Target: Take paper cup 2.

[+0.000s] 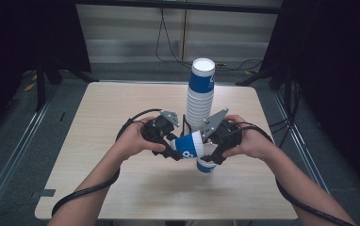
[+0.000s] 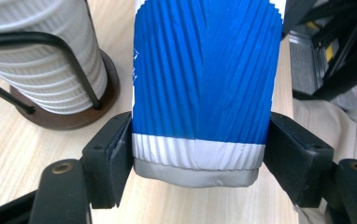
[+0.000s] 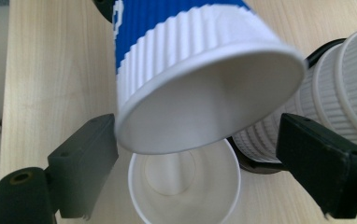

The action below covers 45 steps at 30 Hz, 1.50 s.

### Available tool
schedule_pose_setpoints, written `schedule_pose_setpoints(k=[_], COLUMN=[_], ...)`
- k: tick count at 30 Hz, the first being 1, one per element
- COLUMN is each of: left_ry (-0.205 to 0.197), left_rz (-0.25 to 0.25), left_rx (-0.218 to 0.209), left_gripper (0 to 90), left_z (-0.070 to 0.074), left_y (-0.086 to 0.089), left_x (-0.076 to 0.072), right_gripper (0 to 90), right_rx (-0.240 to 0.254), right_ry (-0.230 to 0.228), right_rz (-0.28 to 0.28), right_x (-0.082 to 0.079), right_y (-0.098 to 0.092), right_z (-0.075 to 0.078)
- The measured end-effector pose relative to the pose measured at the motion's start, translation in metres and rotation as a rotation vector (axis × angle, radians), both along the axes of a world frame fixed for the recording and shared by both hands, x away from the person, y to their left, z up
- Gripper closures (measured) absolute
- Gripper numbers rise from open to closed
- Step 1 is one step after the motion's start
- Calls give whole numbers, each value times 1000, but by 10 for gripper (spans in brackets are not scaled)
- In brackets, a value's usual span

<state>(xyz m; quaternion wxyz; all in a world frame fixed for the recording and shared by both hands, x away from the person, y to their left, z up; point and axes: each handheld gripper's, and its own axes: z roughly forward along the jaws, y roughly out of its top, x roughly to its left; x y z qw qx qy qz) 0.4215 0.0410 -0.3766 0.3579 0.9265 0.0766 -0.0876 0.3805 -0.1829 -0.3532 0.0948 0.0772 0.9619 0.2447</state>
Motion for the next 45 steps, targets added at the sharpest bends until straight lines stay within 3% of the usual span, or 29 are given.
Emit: schedule_pose_setpoints(k=[6, 15, 45], left_ry=[-1, 9, 32], left_rz=[2, 12, 1], left_rx=[-22, -52, -83], left_gripper=[288, 288, 287], left_z=[-3, -8, -12], left_y=[5, 8, 9], left_x=[2, 2, 0], right_gripper=[123, 123, 114], right_rx=[76, 147, 200], right_ry=[16, 32, 74], right_rz=[-40, -53, -63], right_x=[3, 5, 6], right_y=[-6, -8, -3], right_z=[1, 2, -9])
